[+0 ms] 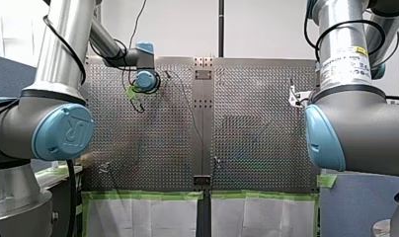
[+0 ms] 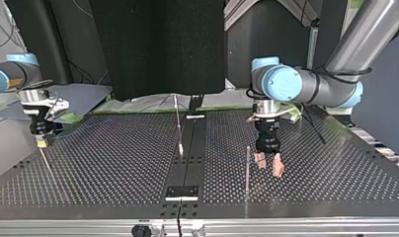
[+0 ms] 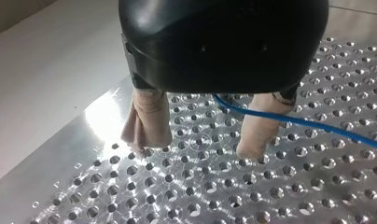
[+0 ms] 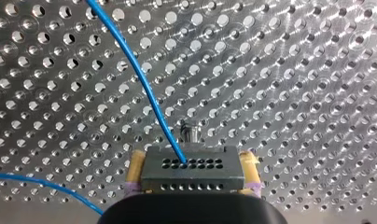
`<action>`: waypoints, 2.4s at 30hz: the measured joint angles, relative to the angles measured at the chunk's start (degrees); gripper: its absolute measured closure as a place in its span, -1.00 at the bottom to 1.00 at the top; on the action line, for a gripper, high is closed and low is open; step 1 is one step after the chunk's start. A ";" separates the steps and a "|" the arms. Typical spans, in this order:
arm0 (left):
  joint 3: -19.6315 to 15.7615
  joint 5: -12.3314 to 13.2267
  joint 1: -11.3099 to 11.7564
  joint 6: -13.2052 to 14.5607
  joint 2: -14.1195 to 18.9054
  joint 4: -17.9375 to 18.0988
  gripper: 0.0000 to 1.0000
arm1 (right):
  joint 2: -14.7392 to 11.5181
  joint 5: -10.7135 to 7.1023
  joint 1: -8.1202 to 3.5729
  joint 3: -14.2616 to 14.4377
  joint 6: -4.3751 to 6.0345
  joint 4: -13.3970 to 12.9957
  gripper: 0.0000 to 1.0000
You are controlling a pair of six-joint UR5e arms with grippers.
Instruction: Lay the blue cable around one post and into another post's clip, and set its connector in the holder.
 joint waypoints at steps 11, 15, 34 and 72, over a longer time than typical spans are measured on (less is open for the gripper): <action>0.00 0.00 0.01 0.00 0.00 0.00 -1.00 | 0.11 0.15 -0.28 -0.01 -0.01 -0.30 1.00; 0.01 0.00 0.00 0.00 0.00 0.00 -1.00 | 0.14 0.14 -0.28 -0.01 0.01 -0.29 1.00; -0.01 0.00 0.04 0.00 0.00 0.00 -1.00 | 0.29 0.29 -0.33 0.14 -0.50 0.79 -1.00; 0.00 -0.04 0.06 -1.22 0.02 -0.51 -1.00 | 0.34 0.39 -0.35 0.05 0.83 -1.22 -1.00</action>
